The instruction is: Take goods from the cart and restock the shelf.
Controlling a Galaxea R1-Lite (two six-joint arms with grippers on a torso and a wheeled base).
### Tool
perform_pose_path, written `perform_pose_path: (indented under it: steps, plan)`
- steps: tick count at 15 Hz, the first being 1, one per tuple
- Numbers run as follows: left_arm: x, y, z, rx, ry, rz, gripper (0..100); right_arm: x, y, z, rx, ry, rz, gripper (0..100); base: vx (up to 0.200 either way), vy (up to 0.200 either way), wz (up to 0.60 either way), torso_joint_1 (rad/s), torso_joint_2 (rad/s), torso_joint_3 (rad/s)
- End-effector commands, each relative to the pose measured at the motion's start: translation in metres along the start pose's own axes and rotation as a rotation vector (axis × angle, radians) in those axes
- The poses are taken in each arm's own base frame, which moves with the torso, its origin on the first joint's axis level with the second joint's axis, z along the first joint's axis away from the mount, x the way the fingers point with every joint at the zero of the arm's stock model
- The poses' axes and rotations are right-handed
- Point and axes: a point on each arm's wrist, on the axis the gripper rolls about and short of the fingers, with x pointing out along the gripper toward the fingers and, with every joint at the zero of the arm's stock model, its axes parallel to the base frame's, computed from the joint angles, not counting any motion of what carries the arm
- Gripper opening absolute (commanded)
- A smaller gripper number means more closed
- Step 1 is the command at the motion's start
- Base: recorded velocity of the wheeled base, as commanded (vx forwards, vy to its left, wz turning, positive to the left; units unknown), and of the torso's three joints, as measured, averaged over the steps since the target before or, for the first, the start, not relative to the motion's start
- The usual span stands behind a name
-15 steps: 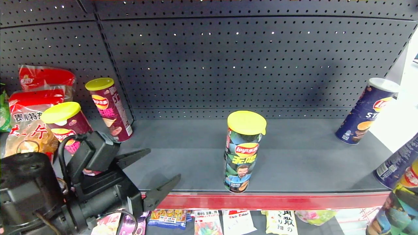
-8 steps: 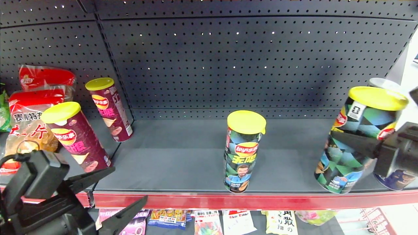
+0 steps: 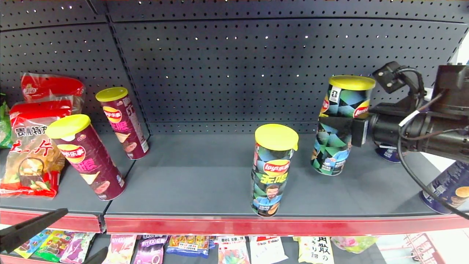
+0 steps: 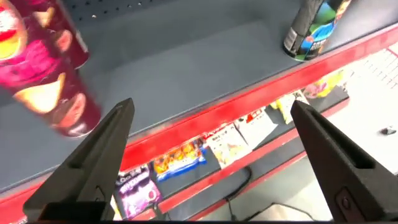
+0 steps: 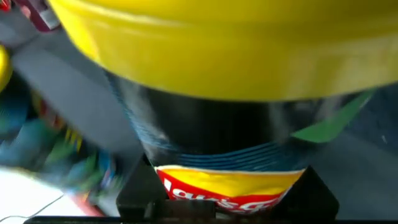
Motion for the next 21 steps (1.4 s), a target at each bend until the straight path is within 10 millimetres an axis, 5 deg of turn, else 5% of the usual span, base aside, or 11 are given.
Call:
perform_pose_path:
  steps: [1, 13, 21]
  plan:
    - [-0.018, 0.002, 0.003, -0.008, -0.077, 0.018, 100, 0.037, -0.003, -0.008, -0.002, 0.007, 0.049, 0, 0.000, 0.000, 0.00, 0.000, 0.00, 0.000]
    - [-0.030, 0.005, -0.015, -0.002, -0.003, 0.121, 100, 0.112, 0.006, -0.011, -0.027, -0.037, 0.127, 0, 0.000, 0.000, 0.00, 0.000, 0.00, 0.000]
    - [-0.031, 0.006, -0.018, 0.001, 0.021, 0.127, 100, 0.133, 0.019, -0.014, -0.037, -0.061, 0.155, 0, 0.000, 0.000, 0.00, 0.000, 0.00, 0.000]
